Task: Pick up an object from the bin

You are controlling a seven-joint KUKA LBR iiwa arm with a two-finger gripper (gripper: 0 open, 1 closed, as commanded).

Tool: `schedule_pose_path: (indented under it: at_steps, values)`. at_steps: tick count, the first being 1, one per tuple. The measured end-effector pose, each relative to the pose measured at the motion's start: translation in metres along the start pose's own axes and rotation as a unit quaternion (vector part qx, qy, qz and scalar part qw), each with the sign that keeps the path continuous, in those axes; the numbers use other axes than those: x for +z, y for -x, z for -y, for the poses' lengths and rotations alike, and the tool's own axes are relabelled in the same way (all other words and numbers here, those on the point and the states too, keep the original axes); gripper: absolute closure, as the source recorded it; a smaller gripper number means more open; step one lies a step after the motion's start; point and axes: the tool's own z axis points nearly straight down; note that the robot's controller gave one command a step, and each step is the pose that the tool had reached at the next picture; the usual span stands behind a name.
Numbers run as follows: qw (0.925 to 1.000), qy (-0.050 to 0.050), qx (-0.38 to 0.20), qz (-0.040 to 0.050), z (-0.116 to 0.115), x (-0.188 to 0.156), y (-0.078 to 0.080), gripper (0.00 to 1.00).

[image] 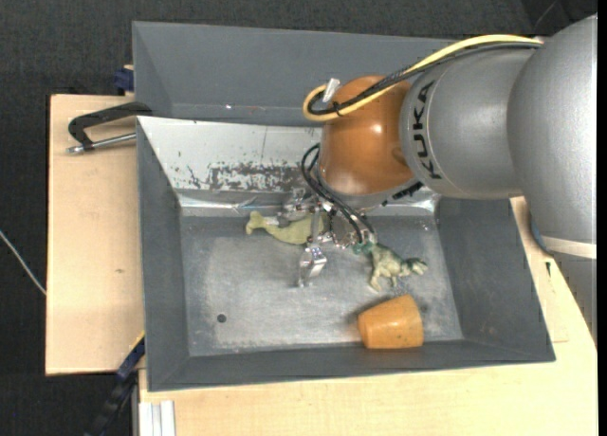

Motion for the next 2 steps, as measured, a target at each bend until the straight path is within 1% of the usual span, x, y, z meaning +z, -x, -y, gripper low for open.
schedule_pose_path:
  at_steps: [1,2]
  values:
    - [1.0000,-0.001,0.000,0.0034,0.000,-0.004,0.002,1.00]
    - [0.9992,-0.002,-0.039,0.0034,-0.005,-0.124,-0.001,1.00]
